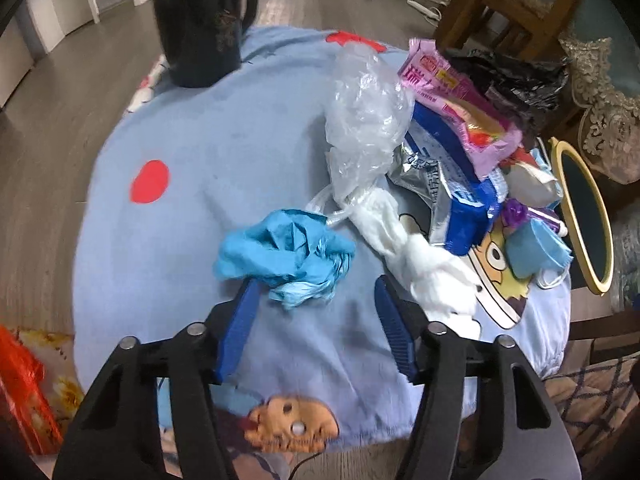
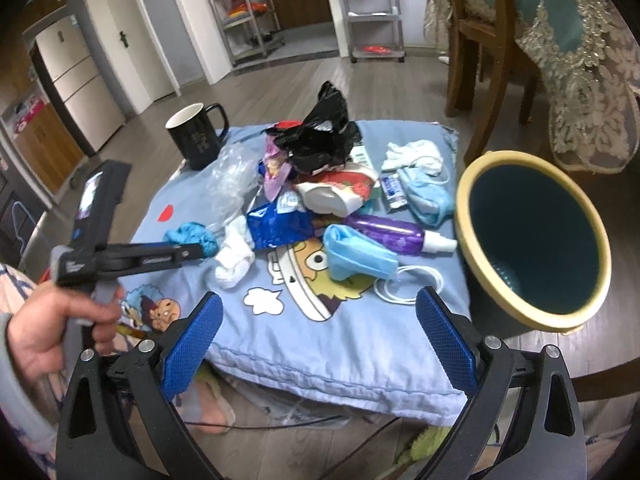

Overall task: Collect trash
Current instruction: 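Grasp the blue glove with the left gripper while the right gripper approaches the white tissue, then grasp the white tissue with the right gripper while the left gripper lifts the blue glove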

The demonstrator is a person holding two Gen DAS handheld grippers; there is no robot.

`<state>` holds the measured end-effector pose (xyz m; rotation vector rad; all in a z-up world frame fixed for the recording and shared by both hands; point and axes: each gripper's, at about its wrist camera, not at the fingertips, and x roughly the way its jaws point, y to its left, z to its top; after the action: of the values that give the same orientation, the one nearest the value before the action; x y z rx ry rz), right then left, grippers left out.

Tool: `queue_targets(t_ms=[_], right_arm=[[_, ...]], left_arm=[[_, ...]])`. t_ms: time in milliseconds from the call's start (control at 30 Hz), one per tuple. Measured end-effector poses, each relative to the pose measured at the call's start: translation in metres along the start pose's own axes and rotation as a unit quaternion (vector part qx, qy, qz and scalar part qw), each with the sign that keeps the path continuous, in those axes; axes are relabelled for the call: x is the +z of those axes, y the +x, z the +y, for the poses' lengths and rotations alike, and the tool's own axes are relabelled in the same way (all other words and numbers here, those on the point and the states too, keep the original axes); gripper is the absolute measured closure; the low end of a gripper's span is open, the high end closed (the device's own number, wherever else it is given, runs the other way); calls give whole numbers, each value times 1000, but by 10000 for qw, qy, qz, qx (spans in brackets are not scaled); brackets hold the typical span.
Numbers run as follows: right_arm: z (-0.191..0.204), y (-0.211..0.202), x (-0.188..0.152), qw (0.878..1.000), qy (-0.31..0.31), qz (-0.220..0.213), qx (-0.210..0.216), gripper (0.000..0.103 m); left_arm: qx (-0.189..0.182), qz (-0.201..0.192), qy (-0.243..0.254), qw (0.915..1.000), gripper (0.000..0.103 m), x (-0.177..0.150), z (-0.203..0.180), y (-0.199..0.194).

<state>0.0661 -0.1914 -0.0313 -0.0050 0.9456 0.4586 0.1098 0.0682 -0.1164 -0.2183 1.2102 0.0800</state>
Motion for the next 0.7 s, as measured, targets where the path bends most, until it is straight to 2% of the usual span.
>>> queue_targets(t_ms=[67,100,133,233,300,400,567,700], right_arm=[[2,2,0,10000,-5,31,38,7],[2,3,0,10000,1,44,59,7],[3,4,1,10000,12,56,79,7],[4,10,3,9997,85,101,200,11],[7,16,7,9994,129,157,294,21],[15,29,12,9985,157,269,440,30],[35,62,19,9962,137,525,677,32],[55,88,24,9951,35,662,738,36]], left_arm=[[74,80,36,9999,66,1,2,8],[97,136,-11,9999,78,1,5,12],[107,139,-100,9998,82,0,10,12],[-39,41,-334,9994,85,1,20,2],[-115,-69,-415,9990,86,-2,23,-13],[-327,-191,-560,9977,86,-9,27,-37],[-497,-679,-597,9947,86,-10,24,-81],[-638,-1068,-542,9908,86,9,25,-114]])
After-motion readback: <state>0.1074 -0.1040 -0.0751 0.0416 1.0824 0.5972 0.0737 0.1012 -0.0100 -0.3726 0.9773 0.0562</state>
